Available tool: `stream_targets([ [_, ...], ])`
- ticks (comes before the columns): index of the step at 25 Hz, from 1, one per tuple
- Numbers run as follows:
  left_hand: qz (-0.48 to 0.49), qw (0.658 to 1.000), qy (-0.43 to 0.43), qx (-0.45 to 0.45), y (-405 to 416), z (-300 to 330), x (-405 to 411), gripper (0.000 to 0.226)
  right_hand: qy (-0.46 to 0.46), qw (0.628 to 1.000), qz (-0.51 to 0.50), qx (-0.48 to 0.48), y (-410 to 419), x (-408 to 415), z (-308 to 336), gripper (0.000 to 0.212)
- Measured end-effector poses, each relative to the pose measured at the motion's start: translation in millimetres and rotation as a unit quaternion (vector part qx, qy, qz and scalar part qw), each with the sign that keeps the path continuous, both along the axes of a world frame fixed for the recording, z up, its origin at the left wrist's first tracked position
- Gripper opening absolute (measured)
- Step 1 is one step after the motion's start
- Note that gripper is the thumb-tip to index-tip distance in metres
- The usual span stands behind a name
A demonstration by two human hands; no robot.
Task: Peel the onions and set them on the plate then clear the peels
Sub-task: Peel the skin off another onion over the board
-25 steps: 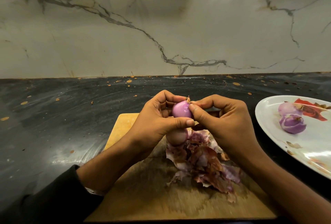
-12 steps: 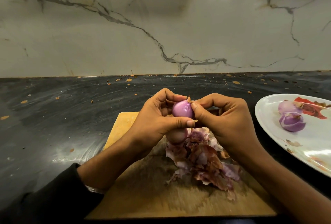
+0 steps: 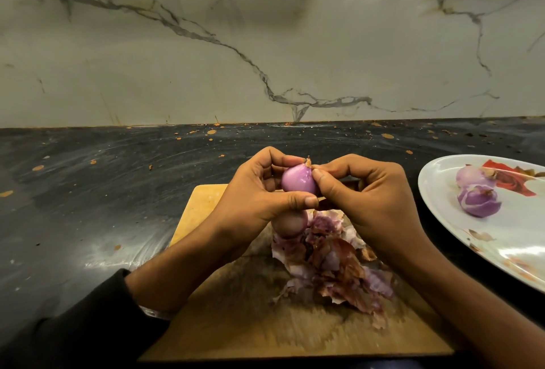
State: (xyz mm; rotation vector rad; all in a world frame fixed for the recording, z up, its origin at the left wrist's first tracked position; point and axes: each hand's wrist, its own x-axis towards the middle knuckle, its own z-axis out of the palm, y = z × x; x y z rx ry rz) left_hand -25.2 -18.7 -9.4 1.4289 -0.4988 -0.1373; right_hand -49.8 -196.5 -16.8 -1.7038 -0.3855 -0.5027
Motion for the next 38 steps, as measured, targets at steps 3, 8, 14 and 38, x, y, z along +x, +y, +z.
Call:
stream_targets([
  [3, 0.004, 1.0, -0.004, 0.006, -1, 0, -1, 0.054, 0.001, 1.0, -0.008, -0.004, 0, -1, 1, 0.008],
  [8, 0.005, 1.0, 0.0, -0.002, -1, 0, 0, 0.053, 0.013, 1.0, 0.012, 0.012, -1, -1, 2, 0.008],
  [14, 0.015, 1.0, -0.012, 0.01, -1, 1, -3, 0.052, 0.018, 1.0, 0.015, 0.011, -1, -2, 4, 0.01],
  [38, -0.048, 0.989, 0.099, -0.103, 0, -4, 7, 0.048, 0.119, 0.988, -0.095, -0.006, 2, -1, 0, 0.006],
])
